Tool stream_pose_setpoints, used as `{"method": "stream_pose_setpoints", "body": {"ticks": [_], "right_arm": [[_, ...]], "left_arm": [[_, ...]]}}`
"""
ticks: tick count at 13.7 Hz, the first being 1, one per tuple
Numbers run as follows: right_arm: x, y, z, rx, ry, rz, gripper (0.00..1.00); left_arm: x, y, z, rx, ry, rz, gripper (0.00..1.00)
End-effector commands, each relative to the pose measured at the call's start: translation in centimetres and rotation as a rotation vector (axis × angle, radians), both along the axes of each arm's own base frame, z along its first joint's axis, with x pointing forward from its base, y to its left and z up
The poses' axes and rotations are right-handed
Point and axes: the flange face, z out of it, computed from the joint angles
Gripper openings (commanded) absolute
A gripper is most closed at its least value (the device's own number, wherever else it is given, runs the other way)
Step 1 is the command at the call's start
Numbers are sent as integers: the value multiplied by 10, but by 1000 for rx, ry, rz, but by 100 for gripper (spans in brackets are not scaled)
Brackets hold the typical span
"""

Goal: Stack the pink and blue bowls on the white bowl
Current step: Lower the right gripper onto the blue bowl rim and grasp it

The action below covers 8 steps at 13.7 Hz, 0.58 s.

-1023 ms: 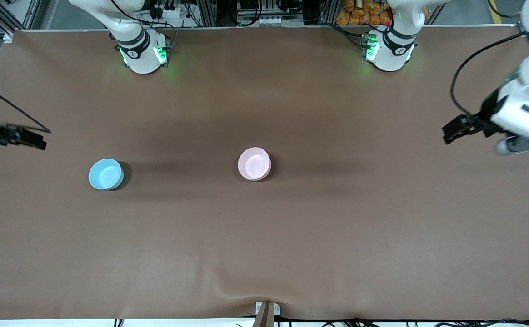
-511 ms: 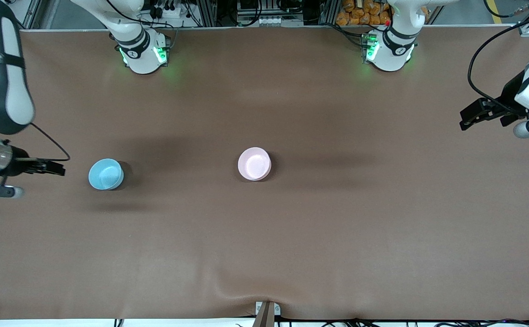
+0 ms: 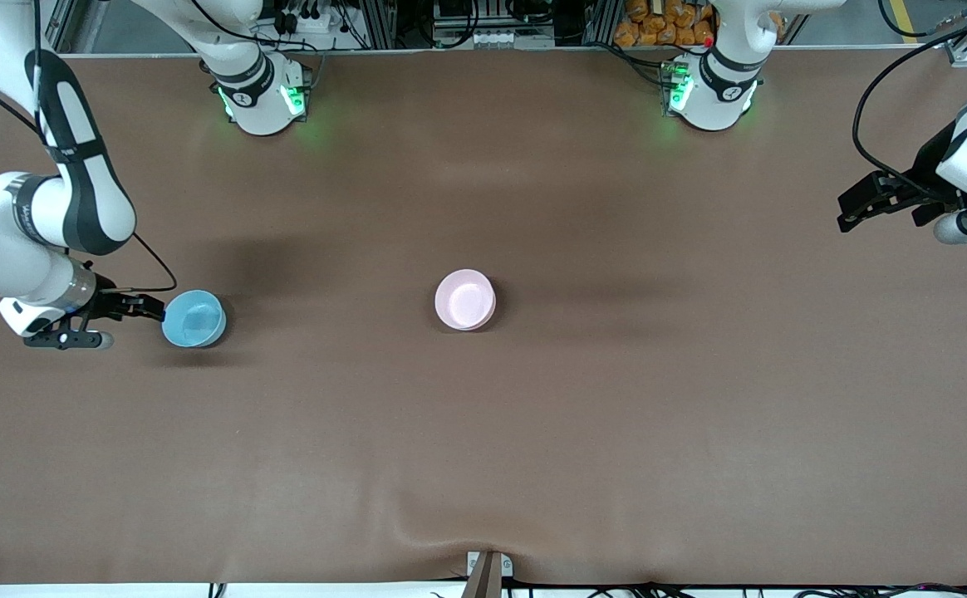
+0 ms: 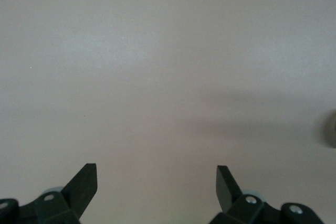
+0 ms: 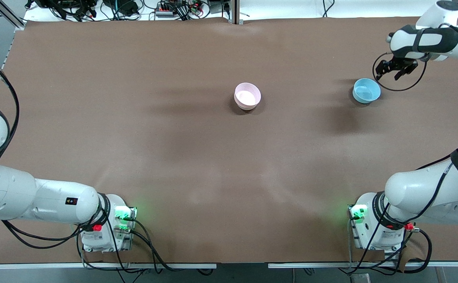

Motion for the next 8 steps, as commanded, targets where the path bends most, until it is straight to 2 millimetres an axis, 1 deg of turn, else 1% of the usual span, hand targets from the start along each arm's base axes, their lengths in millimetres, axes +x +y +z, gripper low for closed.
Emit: {"method": "stream_pose_setpoints", "body": {"ticks": [1, 3, 5, 7, 8], "right_arm": [[-4, -6, -21, 34, -4, -8, 67], [-6, -14, -38, 39, -5, -4, 55], [-8, -13, -45, 56, 0, -16, 42], [-10, -11, -55, 78, 12, -36, 35], [-10, -12, -57, 78, 9, -39, 30]], "left_arm": [[-9, 1, 6, -13, -2, -14, 100], [-7, 2, 3, -14, 2, -11, 100], [-5, 4, 1, -14, 1, -8, 100], [-3, 1, -2, -14, 2, -13, 100], [-2, 1, -2, -14, 2, -13, 100]]}}
